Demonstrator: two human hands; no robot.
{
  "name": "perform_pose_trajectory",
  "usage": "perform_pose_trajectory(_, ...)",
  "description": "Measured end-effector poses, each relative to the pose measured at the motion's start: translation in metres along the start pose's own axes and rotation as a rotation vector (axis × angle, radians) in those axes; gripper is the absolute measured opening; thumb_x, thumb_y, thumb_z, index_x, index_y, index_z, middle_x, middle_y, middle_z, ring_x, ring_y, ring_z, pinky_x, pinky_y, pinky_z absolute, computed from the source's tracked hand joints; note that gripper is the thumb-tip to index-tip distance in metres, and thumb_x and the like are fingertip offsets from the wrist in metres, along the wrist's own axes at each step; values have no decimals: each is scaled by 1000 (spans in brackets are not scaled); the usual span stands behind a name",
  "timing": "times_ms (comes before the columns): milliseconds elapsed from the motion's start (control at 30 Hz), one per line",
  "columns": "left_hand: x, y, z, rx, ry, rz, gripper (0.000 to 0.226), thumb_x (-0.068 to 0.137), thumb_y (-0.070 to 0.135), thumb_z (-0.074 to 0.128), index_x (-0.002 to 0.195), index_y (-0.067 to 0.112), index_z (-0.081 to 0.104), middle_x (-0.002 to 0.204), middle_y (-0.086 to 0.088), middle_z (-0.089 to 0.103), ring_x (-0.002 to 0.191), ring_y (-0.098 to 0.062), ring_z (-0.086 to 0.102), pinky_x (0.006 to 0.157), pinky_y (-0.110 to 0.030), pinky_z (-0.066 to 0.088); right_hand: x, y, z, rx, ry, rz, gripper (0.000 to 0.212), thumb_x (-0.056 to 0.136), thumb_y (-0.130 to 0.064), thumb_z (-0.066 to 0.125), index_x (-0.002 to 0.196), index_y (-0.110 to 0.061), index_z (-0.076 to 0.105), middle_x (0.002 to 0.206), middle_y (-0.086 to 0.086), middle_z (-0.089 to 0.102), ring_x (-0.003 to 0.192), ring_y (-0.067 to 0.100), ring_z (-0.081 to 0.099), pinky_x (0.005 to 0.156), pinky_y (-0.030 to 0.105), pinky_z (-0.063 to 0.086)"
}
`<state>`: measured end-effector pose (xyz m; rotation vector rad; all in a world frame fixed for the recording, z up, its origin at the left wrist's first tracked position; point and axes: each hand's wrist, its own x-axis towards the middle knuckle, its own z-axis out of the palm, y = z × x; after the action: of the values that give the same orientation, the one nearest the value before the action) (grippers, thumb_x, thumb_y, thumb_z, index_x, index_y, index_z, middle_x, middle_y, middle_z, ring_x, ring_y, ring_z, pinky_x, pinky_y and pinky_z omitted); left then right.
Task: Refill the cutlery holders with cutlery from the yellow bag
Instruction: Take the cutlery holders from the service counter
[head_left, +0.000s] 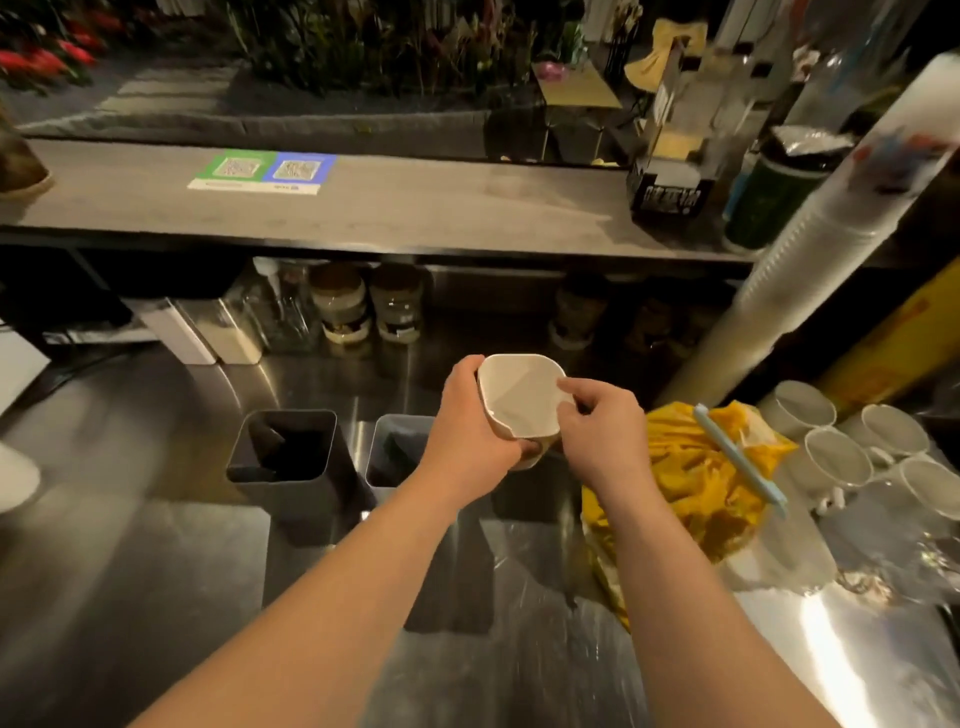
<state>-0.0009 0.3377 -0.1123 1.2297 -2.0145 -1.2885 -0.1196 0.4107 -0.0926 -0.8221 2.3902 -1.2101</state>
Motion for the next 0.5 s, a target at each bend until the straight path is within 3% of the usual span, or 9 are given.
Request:
perform_pose_trajectory(100, -9, -18, 25, 115, 78, -68, 103, 69, 27, 92, 149, 32, 27, 141, 3, 37, 128, -19, 45, 105, -38, 47, -8, 29, 25, 59, 57, 100, 35, 98, -12, 59, 131, -21, 66, 132, 1, 65, 101, 27, 69, 83, 43, 62)
perform_pose_trajectory(200, -17, -38, 50, 7, 60, -160, 101, 73, 22, 90, 151, 28, 27, 144, 2, 43, 132, -22, 46, 107, -40, 46, -16, 56, 41, 73, 130, 199, 36, 98, -10, 60, 132, -22, 65, 132, 3, 66, 93, 25, 69, 77, 38, 63)
perform_pose_trajectory(367, -24, -75, 63, -83, -108, -193, 79, 84, 21, 81, 145, 34, 34, 140, 6, 50, 127, -17, 50, 105, -40, 50, -19, 90, 70, 14, 154, 274, 36, 98, -12, 61, 133, -22, 64, 132, 3, 65, 87, 20, 67, 75, 35, 63)
perform_pose_trajectory(500, -13, -113, 51, 7, -229, -125, 77, 87, 27, 77, 149, 37, 32, 148, 8, 47, 135, -17, 47, 111, -43, 45, -15, 108, 97, -19, 139, 275, 35, 98, -13, 61, 132, -21, 65, 132, 4, 65, 99, 24, 67, 83, 43, 62)
